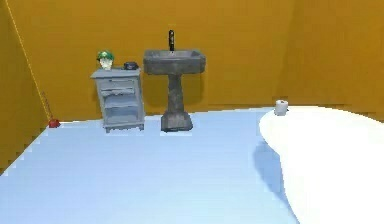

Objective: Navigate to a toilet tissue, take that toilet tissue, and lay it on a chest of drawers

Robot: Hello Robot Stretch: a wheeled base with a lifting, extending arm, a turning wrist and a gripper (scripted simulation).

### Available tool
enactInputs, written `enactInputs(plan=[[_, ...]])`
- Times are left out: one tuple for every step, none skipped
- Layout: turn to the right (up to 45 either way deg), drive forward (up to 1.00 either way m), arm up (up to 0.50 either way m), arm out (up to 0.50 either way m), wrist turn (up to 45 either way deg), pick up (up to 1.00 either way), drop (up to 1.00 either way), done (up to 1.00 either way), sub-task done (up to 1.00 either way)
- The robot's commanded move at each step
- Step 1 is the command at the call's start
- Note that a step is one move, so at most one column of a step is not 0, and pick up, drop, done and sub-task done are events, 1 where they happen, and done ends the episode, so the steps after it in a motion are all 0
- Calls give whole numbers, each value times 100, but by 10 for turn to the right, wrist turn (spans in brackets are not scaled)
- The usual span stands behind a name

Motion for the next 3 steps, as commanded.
enactInputs(plan=[[0,100,0,0,0,0,0,0,0],[300,0,0,0,0,0,0,0,0],[0,5,0,0,0,0,0,0,0]])
